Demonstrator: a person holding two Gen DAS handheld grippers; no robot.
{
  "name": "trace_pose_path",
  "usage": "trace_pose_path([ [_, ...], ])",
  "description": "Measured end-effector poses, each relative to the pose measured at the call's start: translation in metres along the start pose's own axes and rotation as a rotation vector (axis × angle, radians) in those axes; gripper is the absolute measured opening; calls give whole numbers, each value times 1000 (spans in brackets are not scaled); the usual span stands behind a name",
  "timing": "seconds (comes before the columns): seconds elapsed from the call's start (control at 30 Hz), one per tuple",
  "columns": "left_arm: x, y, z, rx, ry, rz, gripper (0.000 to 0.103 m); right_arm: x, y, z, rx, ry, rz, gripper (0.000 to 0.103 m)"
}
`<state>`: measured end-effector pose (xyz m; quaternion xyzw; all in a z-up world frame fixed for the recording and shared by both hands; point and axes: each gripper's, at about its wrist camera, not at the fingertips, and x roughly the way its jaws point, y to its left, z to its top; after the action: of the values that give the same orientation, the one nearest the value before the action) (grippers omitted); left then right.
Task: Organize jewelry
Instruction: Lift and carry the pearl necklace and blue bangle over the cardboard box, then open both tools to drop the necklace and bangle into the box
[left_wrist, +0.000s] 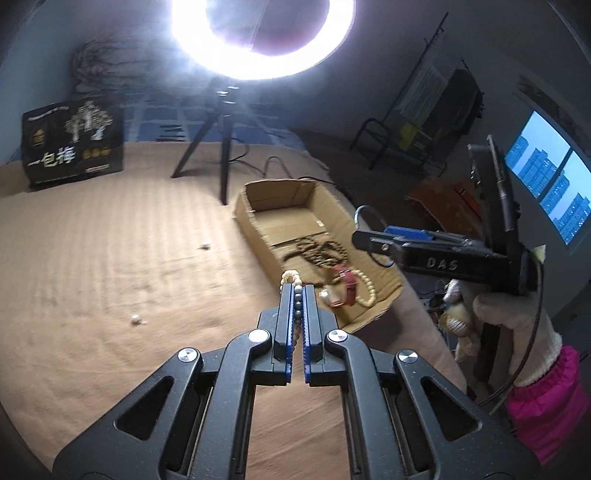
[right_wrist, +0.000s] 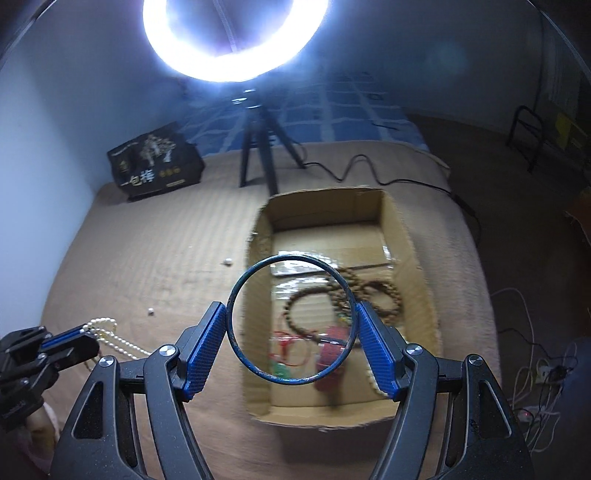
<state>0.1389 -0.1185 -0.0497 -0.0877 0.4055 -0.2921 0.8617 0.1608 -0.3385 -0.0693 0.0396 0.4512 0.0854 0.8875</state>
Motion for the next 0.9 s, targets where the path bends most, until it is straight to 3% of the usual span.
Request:
trace_pose_path([
  [0.4,45,-38,29,64,8,-9,1,1,-44,-11,47,40,-45,71],
  [0.9,99,-22,36,18,53,-28,1,31,-69,-23,74,130,-71,71],
])
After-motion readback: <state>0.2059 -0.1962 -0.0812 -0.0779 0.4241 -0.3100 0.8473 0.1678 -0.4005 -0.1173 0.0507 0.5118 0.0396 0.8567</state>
